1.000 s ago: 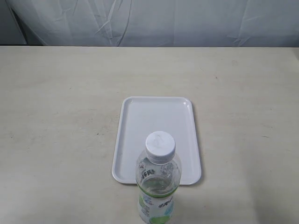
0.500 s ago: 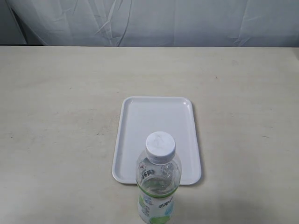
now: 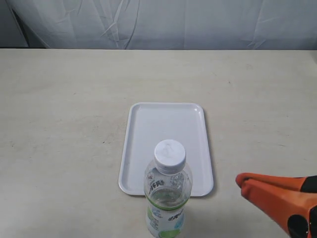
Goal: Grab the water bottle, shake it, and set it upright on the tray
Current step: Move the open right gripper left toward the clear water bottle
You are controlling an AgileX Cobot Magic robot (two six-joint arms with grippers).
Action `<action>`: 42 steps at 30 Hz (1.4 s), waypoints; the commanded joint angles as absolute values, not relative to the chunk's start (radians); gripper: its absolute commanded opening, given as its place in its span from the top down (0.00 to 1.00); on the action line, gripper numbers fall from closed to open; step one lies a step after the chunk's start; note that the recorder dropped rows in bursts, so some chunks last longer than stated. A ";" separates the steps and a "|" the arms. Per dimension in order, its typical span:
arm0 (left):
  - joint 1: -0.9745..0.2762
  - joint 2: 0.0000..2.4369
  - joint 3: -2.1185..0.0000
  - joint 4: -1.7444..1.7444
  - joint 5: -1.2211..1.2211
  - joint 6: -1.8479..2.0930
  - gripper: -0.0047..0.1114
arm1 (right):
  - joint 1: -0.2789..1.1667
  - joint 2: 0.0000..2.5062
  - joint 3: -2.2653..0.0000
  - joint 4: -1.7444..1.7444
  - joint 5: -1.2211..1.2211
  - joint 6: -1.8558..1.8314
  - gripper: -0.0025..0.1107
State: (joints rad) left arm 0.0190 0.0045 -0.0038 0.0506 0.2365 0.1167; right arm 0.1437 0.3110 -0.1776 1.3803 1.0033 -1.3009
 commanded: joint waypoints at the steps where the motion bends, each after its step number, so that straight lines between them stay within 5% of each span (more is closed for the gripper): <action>1: 0.019 0.000 0.000 0.047 0.232 0.114 0.96 | 0.152 0.303 -0.156 1.392 1.060 -1.381 0.75; 5: 0.019 0.000 0.000 0.047 0.232 0.114 0.96 | 0.152 0.303 -0.156 1.445 1.076 -1.384 0.29; 8: 0.019 0.000 0.000 0.047 0.232 0.114 0.96 | 0.152 0.307 -0.156 1.449 1.138 -1.382 0.16; 26: 0.019 0.000 0.000 0.047 0.232 0.114 0.96 | 0.152 0.319 -0.156 1.452 1.010 -1.440 0.17; 42: 0.019 0.000 0.000 0.047 0.232 0.114 0.96 | 0.200 0.631 -0.354 1.338 1.031 -1.507 0.17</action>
State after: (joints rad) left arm 0.0190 0.0045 -0.0038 0.0506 0.2365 0.1167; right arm 0.1682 0.5756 -0.3471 1.3576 0.9965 -1.4614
